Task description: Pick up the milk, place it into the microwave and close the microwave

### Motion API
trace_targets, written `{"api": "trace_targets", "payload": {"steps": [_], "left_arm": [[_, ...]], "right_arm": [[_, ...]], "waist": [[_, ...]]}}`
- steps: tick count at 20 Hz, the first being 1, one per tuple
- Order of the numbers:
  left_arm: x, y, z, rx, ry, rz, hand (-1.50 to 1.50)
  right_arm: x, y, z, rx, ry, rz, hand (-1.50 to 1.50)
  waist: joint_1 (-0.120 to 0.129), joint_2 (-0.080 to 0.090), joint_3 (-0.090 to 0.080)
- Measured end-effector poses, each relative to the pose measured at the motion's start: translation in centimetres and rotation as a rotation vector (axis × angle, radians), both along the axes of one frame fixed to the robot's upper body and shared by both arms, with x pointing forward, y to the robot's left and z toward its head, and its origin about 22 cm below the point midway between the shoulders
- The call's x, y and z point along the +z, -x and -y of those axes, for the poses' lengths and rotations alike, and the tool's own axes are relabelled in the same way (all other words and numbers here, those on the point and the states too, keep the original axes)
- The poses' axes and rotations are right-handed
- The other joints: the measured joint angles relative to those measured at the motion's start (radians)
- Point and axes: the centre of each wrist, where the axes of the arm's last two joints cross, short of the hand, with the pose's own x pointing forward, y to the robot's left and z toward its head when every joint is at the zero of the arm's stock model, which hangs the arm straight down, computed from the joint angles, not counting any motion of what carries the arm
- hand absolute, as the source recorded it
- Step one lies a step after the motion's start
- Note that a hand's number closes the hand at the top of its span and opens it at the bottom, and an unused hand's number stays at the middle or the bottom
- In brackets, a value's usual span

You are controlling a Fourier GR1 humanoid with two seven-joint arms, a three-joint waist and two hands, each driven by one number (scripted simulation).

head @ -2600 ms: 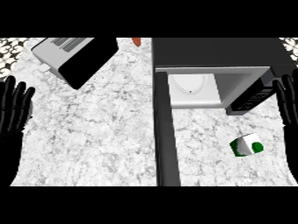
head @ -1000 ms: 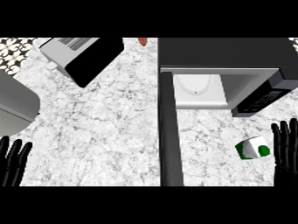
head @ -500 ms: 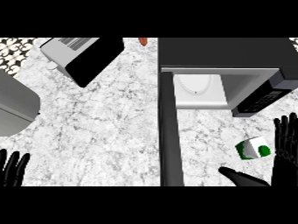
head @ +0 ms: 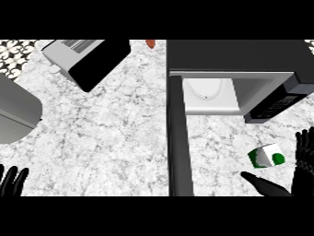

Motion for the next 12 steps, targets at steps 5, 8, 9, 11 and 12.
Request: {"api": "trace_targets", "payload": {"steps": [5,8,9,11,12], "left_arm": [[0.1,0.3,0.6,0.003,-0.003,0.004,-1.5],[-0.2,0.5,0.7,0.002,-0.003,0.008,-1.5],[-0.1,0.5,0.6,0.001,-0.004,0.007,-1.5],[-0.1,0.7,0.7,0.004,0.001,0.008,-1.5],[0.0,0.7,0.4,0.004,0.001,0.007,-1.5]], "right_arm": [[-1.5,0.3,2.4,-0.013,0.016,-0.026,-1.5],[-3.1,0.6,3.3,-0.008,0.019,-0.044,-1.5],[-3.1,0.3,3.8,-0.006,0.025,-0.049,-1.5],[-3.4,0.0,4.2,0.003,0.021,-0.061,-1.5],[-3.7,-0.2,4.6,0.008,0.023,-0.071,-1.5]], "waist": [[0.0,0.0,0.0],[0.001,0.0,0.0],[0.001,0.0,0.0],[0.001,0.0,0.0],[0.001,0.0,0.0]]}}
